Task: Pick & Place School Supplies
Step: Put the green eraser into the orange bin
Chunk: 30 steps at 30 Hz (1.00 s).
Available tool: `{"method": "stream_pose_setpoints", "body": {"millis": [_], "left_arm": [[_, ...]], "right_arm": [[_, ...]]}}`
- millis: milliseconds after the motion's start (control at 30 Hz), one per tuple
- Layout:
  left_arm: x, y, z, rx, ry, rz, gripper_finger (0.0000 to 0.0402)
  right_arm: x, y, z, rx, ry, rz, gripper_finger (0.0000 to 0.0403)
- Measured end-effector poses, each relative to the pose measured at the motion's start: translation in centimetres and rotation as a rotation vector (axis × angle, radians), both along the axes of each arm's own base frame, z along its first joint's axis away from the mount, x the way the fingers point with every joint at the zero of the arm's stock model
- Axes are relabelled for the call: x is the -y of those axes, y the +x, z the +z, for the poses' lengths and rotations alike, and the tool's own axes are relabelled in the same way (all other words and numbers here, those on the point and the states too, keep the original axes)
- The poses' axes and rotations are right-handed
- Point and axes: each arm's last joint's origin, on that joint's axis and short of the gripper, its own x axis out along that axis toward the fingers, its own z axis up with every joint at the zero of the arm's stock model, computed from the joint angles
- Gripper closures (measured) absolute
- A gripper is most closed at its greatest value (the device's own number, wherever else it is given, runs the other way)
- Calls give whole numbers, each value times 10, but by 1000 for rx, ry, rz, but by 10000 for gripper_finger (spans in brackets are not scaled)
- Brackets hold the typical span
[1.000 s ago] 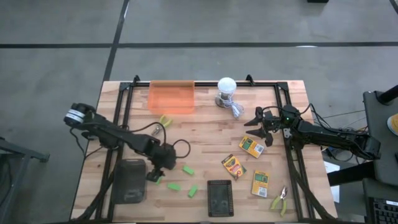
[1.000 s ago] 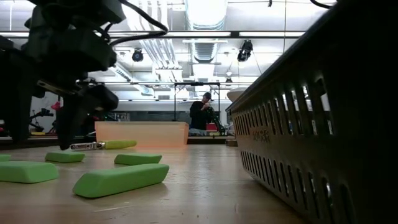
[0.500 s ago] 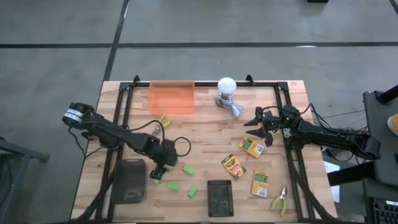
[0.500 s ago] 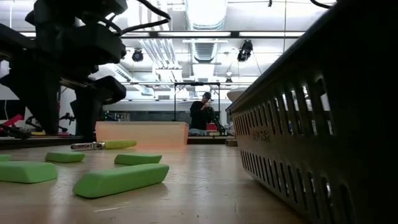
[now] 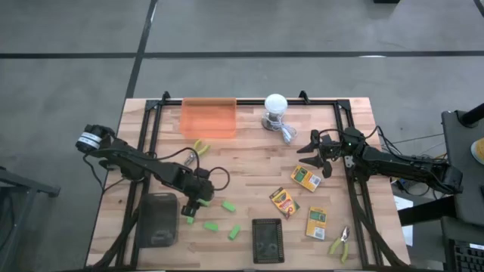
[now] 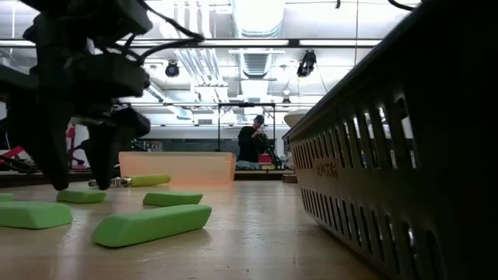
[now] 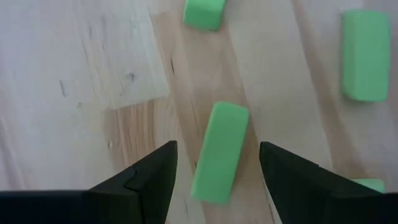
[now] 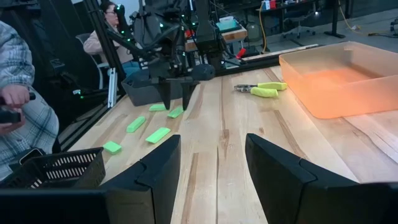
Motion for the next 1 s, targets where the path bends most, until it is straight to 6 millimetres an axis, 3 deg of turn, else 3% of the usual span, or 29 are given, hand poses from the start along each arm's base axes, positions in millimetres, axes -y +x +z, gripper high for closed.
{"method": "stream_pose_setpoints", "body": {"millis": [500, 1000], "left_arm": [[-2, -7, -13, 12, -21, 38, 172], [-3, -7, -15, 18, 8, 30, 294]], "right_arm": [[0, 0, 0, 0, 0, 0, 225], [0, 0, 0, 0, 0, 0, 225]]}}
